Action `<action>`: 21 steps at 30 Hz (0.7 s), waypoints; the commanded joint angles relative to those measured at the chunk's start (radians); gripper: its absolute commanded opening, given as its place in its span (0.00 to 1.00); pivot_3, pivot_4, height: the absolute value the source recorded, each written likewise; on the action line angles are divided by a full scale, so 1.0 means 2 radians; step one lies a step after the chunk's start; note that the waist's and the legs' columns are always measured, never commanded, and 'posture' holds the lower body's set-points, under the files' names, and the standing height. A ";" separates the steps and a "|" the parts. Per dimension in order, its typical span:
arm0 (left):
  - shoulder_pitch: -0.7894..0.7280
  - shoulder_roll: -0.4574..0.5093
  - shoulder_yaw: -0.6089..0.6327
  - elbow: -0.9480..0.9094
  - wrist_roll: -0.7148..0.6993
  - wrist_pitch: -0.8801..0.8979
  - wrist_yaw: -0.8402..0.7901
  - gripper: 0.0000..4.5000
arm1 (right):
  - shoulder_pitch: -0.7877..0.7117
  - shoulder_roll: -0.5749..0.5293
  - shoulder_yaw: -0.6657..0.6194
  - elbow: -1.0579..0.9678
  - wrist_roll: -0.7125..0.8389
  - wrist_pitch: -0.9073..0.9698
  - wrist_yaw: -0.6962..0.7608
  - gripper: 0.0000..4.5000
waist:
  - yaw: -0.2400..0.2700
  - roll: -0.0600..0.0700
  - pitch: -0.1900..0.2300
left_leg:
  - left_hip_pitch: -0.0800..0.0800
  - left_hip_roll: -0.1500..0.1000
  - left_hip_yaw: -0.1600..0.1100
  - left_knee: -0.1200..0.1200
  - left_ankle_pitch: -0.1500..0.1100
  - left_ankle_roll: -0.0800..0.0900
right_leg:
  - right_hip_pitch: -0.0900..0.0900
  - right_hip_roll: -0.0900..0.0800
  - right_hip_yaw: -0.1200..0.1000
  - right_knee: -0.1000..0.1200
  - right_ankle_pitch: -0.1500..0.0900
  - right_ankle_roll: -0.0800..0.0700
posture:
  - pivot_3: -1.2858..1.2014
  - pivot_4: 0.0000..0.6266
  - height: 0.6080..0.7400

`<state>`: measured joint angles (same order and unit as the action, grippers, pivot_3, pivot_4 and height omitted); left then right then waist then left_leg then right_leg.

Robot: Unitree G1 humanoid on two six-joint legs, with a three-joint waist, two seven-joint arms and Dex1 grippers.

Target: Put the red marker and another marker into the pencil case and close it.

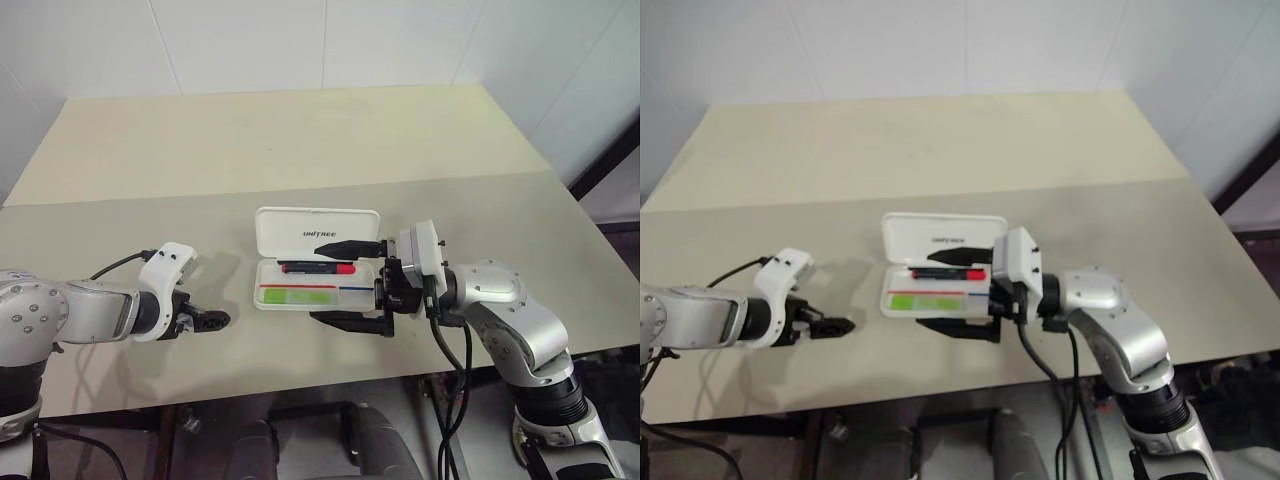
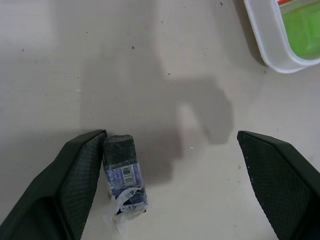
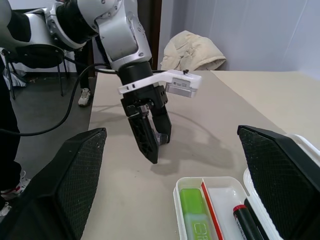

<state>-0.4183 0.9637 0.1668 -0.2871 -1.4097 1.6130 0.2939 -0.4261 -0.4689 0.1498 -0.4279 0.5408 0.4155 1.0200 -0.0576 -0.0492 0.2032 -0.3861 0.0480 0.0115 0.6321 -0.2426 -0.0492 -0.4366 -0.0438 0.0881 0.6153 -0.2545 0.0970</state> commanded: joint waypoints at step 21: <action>-0.011 0.118 -0.055 0.030 -0.069 0.001 -0.017 1.00 | -0.002 0.010 -0.001 -0.015 0.003 -0.013 -0.018 0.99 | 0.000 -0.001 0.000 | -0.002 0.000 0.000 -0.002 -0.004 -0.004 | -0.003 0.000 0.000 -0.004 0.000 0.000 | 0.52 0.24 1.00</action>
<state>-0.4494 1.2006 0.0471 -0.2005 -1.5200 1.6137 0.2545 -0.4257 -0.4522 0.1536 -0.4263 0.5360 0.4088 0.9891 -0.0581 -0.0507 0.2030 -0.3908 0.0481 0.0119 0.6287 -0.2504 -0.0566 -0.4419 -0.0434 0.0881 0.6072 -0.2548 0.0970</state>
